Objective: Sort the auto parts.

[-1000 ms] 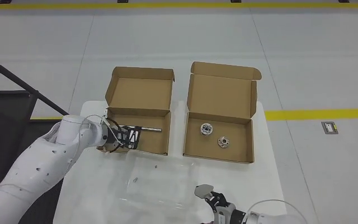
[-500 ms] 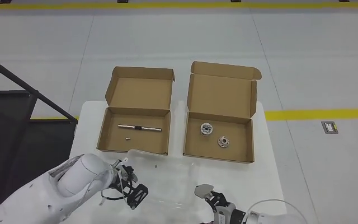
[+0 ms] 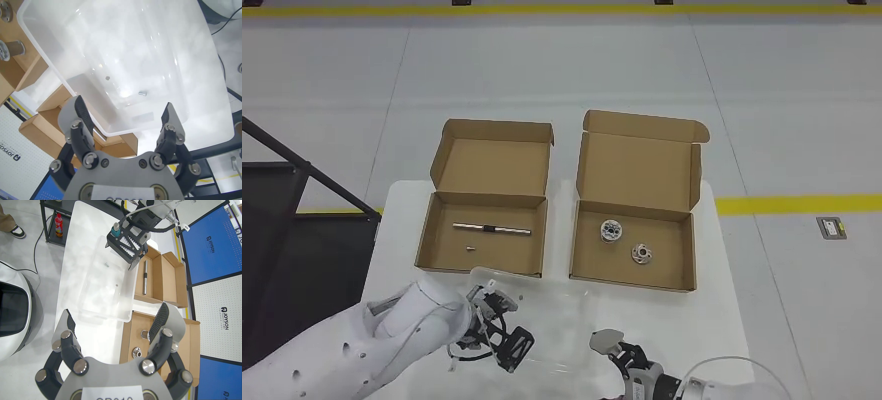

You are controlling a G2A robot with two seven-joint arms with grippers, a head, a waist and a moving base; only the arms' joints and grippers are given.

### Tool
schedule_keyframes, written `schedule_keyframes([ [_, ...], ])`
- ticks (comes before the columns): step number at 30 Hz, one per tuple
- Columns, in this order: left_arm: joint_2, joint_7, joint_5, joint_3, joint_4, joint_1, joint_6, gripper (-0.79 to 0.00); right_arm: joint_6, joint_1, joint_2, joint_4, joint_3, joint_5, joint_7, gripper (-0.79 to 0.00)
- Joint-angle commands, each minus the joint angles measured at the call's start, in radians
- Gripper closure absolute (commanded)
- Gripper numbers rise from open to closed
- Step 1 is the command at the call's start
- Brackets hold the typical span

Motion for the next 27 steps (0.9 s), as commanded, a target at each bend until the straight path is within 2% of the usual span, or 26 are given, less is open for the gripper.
schedule_keyframes([
  [1,0.000,0.000,-0.001,0.002,0.001,-0.001,0.000,-0.785,0.000,0.000,0.000,0.000,0.000,0.000,0.000,-0.785],
  [6,0.000,0.000,-0.001,0.002,0.001,-0.001,0.000,-0.785,0.000,0.000,0.000,0.000,0.000,0.000,0.000,-0.785],
  [13,-0.006,0.006,-0.063,-0.031,0.068,0.044,0.096,-0.785,0.000,0.000,0.000,0.000,0.000,0.000,0.000,-0.785],
  [20,-0.018,-0.206,-0.294,-0.072,0.097,0.090,0.211,-0.785,0.000,0.000,0.000,0.000,0.000,0.000,0.000,-0.785],
  [27,-0.019,-0.221,-0.320,-0.075,0.094,0.092,0.208,-0.785,0.000,0.000,0.000,0.000,0.000,0.000,0.000,-0.785],
])
